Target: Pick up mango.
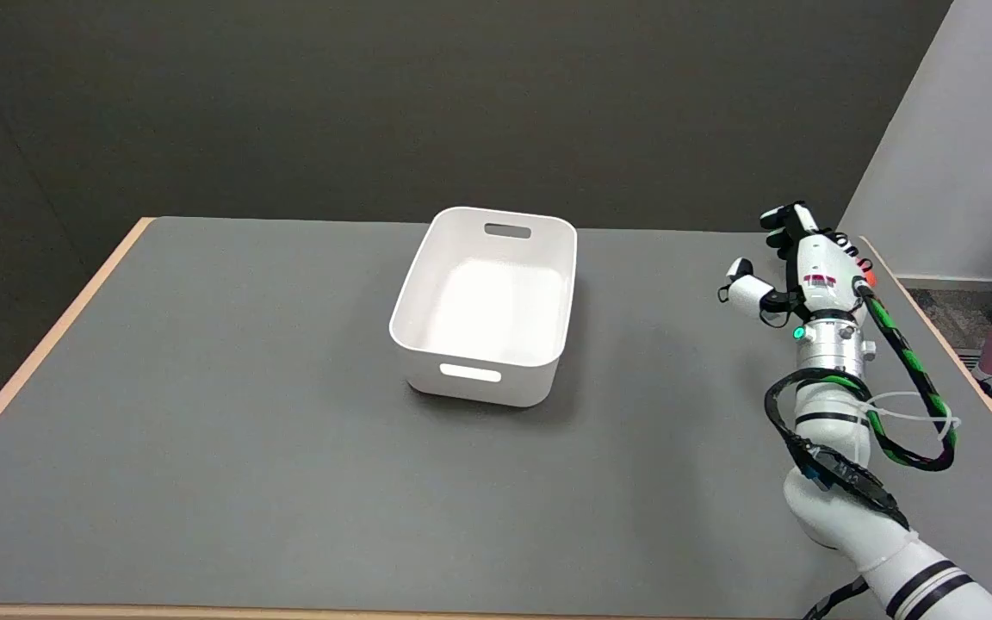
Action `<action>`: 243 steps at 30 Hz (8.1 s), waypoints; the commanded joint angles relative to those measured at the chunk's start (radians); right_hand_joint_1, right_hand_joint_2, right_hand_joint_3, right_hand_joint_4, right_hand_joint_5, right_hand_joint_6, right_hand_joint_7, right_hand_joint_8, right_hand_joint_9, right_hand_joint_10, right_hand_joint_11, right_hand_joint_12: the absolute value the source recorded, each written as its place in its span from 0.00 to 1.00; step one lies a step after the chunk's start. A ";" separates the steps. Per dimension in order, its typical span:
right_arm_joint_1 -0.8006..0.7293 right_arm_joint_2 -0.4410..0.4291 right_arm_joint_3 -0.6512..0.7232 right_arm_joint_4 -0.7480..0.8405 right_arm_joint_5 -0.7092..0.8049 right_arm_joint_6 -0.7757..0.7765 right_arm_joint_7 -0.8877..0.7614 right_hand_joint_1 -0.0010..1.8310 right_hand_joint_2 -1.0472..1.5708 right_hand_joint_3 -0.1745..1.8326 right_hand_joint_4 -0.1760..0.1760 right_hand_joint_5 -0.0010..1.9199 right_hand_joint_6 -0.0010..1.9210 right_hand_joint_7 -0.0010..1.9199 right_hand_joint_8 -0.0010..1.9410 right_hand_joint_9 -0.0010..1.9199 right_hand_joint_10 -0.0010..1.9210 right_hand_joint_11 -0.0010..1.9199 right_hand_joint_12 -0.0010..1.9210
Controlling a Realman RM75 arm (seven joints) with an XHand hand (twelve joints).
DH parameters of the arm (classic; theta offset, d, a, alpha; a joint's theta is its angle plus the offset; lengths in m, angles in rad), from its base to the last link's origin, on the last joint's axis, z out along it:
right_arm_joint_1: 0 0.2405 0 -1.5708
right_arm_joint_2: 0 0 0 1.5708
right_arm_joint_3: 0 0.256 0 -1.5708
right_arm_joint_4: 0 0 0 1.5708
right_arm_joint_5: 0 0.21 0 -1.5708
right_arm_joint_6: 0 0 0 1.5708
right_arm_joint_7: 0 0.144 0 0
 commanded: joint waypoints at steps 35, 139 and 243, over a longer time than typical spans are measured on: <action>0.079 0.061 0.142 0.108 0.070 -0.146 0.027 0.39 0.66 0.56 0.52 0.05 0.17 0.08 0.14 0.05 0.31 0.00 0.60; 0.526 0.515 -0.231 0.773 0.178 -0.743 -0.195 0.27 0.63 0.56 0.42 0.03 0.09 0.04 0.11 0.02 0.32 0.02 0.57; 0.019 0.284 0.422 -0.160 0.342 -0.728 0.040 0.64 0.84 0.21 0.04 0.30 0.77 0.43 0.79 0.43 0.97 0.09 1.00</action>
